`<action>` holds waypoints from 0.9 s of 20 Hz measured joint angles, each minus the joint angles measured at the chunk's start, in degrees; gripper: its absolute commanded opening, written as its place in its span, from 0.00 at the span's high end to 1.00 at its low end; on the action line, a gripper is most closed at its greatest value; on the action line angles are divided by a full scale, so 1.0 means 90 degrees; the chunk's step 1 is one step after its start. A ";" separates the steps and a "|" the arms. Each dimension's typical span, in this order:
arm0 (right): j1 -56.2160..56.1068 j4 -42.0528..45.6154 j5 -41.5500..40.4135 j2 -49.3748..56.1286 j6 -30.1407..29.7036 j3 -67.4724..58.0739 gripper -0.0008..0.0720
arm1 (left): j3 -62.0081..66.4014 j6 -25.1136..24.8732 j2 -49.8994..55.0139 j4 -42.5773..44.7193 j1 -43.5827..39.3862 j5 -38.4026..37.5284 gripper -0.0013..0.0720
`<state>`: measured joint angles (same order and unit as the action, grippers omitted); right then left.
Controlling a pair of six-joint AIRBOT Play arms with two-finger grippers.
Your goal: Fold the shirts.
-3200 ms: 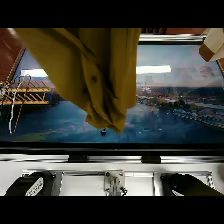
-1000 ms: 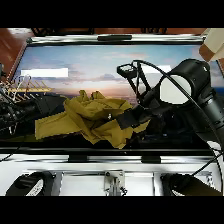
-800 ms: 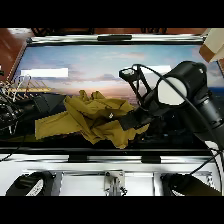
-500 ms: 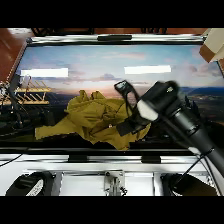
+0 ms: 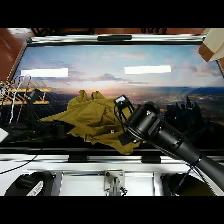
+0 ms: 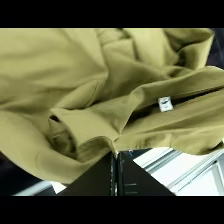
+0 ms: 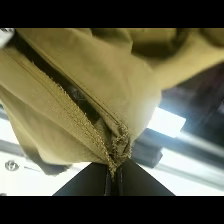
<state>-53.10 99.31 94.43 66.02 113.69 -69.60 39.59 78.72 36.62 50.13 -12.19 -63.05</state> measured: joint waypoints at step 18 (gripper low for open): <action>-0.0029 -0.0775 -0.2052 -0.0274 0.3002 0.0663 0.23 | -0.0804 -0.0172 -0.0046 -0.0777 -0.0355 0.1753 0.92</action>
<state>-53.36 92.33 75.96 63.55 140.70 -63.64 32.36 77.17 36.21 43.13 -15.38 -47.27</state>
